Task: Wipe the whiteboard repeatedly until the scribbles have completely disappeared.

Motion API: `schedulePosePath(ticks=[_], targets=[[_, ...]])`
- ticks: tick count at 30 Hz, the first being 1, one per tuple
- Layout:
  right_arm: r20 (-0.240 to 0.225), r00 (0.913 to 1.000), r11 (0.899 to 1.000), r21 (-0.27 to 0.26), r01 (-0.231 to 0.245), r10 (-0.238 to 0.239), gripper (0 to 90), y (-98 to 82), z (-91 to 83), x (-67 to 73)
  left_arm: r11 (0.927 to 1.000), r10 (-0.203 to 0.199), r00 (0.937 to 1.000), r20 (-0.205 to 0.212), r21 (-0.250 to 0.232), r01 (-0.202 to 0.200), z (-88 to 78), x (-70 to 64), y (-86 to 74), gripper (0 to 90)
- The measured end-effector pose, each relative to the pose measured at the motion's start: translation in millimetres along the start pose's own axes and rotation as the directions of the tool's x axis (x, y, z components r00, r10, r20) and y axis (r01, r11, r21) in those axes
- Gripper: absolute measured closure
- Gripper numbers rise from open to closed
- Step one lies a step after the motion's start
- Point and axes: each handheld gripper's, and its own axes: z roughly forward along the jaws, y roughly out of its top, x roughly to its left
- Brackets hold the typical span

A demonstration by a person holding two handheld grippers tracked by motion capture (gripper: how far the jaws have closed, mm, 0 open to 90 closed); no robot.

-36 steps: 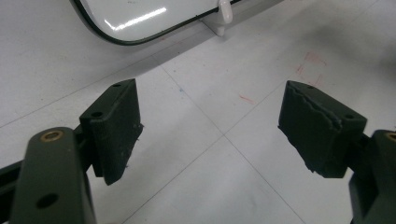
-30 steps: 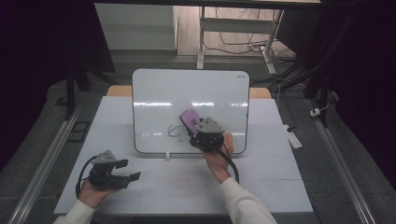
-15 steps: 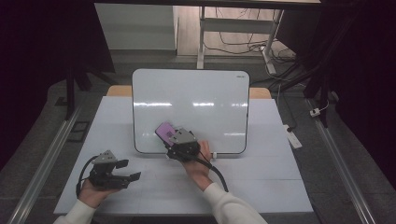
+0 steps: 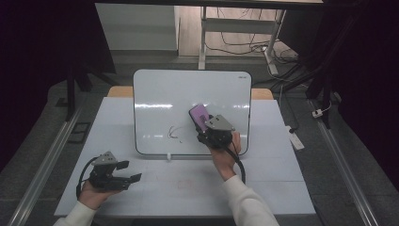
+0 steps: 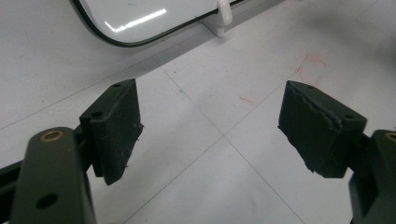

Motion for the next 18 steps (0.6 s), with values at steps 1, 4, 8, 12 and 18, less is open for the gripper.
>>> schedulePosePath(ticks=[1, 4, 8, 12, 18], targets=[[0.005, 0.9997, 1.000, 0.003, 0.025, -0.026, 40.7, 0.2, 1.3, 4.2, 1.0000, 0.001, 1.0000, 0.000, 0.001, -0.001, 0.2, -0.1, 0.1, 21.9], [-0.057, 0.9976, 0.999, 0.007, 0.041, -0.040, 40.7, 1.2, 9.3, 23.4, 1.0000, 0.002, 1.0000, -0.001, 0.005, -0.002, 1.0, -0.7, 0.3, 21.9], [-0.160, 0.9847, 0.997, 0.027, 0.074, -0.068, 40.7, -1.3, 22.6, 63.3, 1.0000, 0.007, 1.0000, 0.004, 0.000, -0.007, -0.2, -1.4, 0.9, 21.9], [-0.213, 0.9701, 0.989, 0.060, 0.132, -0.116, 40.7, -5.8, 29.6, 95.8, 1.0000, 0.007, 1.0000, 0.006, -0.003, -0.007, -1.1, -1.1, 0.7, 21.9], [-0.187, 0.9751, 0.989, 0.066, 0.133, -0.118, 40.6, 1.7, 26.8, 79.2, 0.9999, 0.007, 0.9999, 0.011, -0.010, -0.007, -2.5, -0.9, 0.6, 21.9]])
